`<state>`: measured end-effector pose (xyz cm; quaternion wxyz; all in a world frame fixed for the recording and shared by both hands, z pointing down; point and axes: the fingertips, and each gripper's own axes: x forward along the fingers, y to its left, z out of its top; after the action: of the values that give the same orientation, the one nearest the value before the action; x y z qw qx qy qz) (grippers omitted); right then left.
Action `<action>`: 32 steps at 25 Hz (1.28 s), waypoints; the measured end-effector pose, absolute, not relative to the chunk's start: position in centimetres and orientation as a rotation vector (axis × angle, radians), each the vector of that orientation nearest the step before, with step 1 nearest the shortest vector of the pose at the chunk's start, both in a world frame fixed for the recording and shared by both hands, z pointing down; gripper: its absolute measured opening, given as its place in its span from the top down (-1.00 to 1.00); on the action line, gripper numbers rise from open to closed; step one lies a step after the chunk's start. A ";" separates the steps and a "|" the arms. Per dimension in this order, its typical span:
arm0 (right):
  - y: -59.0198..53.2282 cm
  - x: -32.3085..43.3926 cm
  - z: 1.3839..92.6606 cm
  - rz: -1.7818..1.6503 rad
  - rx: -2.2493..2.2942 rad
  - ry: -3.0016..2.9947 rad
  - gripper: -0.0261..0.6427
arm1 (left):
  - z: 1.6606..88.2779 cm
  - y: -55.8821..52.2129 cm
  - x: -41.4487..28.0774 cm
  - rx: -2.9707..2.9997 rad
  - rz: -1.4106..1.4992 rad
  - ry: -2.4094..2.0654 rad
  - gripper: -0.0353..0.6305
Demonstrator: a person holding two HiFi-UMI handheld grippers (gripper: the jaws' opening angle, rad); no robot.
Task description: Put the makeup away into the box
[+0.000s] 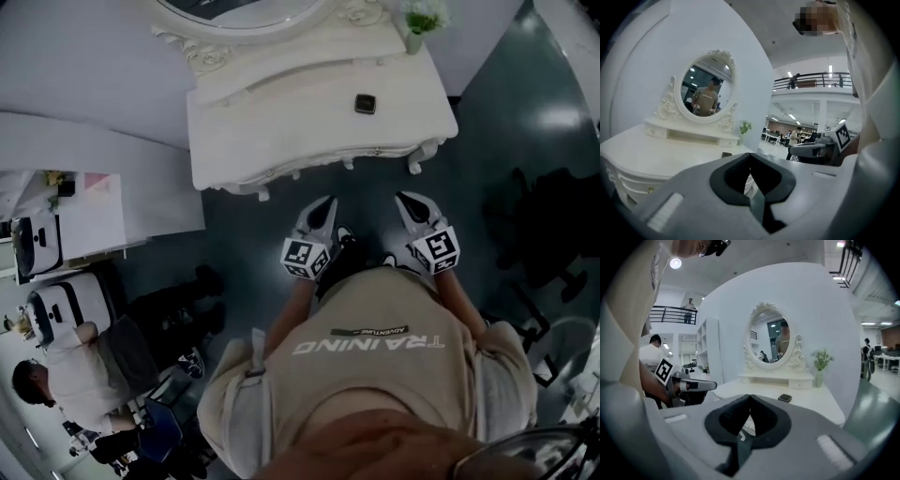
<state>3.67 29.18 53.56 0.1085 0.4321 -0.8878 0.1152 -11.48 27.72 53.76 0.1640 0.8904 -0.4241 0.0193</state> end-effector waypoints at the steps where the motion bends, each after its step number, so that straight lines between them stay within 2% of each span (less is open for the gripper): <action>1: 27.9 3.1 52.6 0.332 1.299 -2.617 0.91 | 53.2 26.6 -11.9 2.559 0.051 -1.197 0.88; 5: 23.5 0.3 50.4 0.382 1.386 -2.654 0.91 | 51.9 22.4 -13.6 2.635 0.032 -1.110 0.88; 9: 21.4 -1.6 50.5 0.518 1.494 -2.626 0.91 | 54.3 19.4 -14.6 2.684 0.074 -0.915 0.88; 13: 20.4 -0.9 51.4 0.422 1.543 -2.487 0.91 | 55.1 15.5 -14.7 2.735 0.061 -0.837 0.88; 21: 18.6 -0.8 53.5 0.371 1.528 -2.390 0.91 | 56.8 13.3 -15.1 2.709 0.091 -0.924 0.88; 32: 9.0 0.7 55.2 0.399 1.463 -2.520 0.91 | 56.5 9.7 -15.1 2.642 0.153 -1.054 0.88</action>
<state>0.67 9.00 55.22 0.1000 0.4949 -0.8526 0.1348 -15.05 9.70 56.50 0.1462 0.9175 -0.3660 0.0530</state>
